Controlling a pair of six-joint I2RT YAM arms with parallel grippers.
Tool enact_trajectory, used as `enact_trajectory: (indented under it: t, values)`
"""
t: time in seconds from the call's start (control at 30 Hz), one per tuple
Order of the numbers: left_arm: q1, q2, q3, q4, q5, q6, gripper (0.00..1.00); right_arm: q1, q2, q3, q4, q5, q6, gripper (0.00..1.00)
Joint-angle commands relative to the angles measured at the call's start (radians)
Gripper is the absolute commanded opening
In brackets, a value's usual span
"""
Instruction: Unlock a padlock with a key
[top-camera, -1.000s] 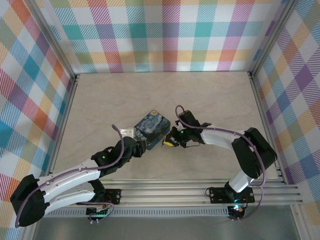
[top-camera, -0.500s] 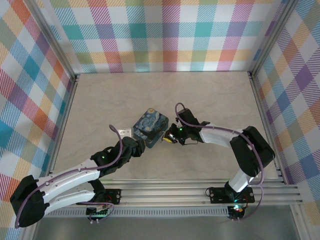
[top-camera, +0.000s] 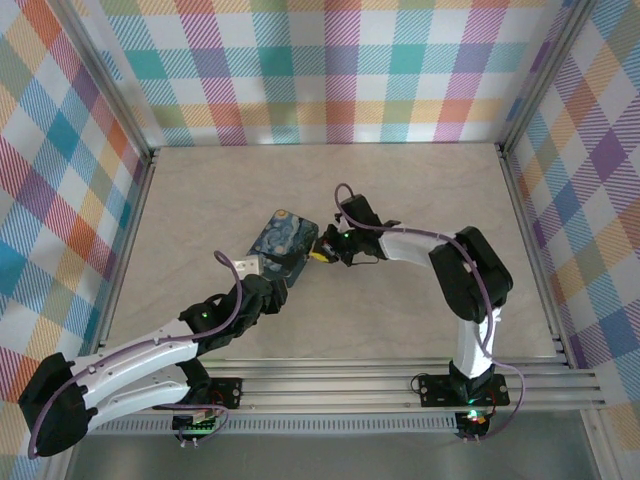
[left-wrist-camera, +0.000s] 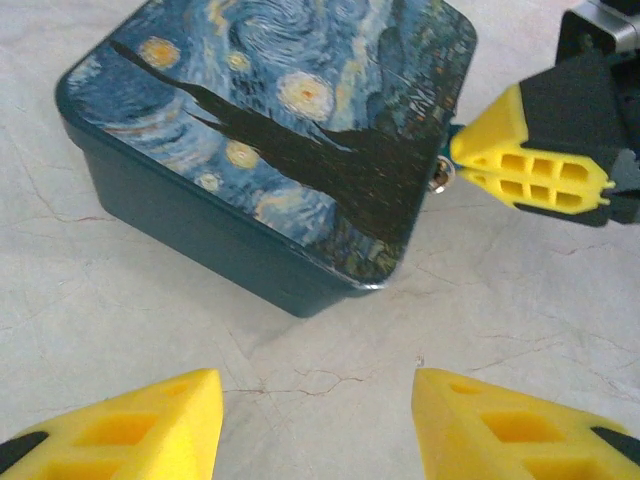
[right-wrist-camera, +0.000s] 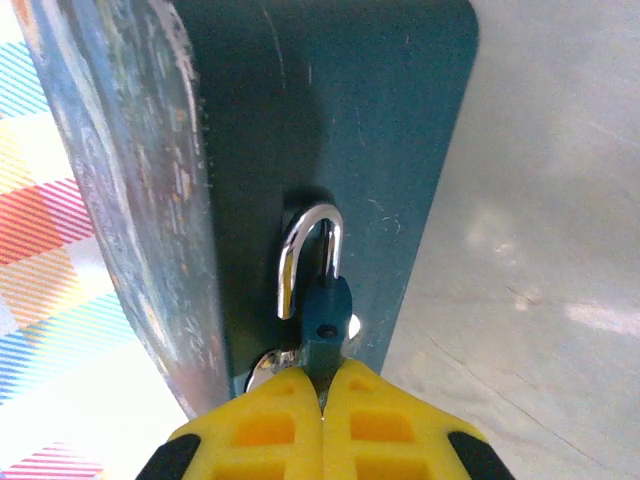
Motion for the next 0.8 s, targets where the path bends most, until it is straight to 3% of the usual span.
enact_trajectory:
  t: [0.0, 0.33, 0.77]
  values:
    - [0.008, -0.027, 0.012, -0.034, -0.035, -0.016, 0.52, -0.001, 0.044, 0.096, -0.049, -0.055, -0.098, 0.00]
    - [0.011, -0.093, -0.008, -0.108, -0.064, -0.039, 0.53, -0.032, 0.043, 0.209, -0.242, -0.048, -0.291, 0.00]
    - [0.062, -0.052, 0.099, -0.184, -0.022, 0.040, 0.56, -0.201, -0.157, -0.001, -0.391, -0.032, -0.513, 0.00]
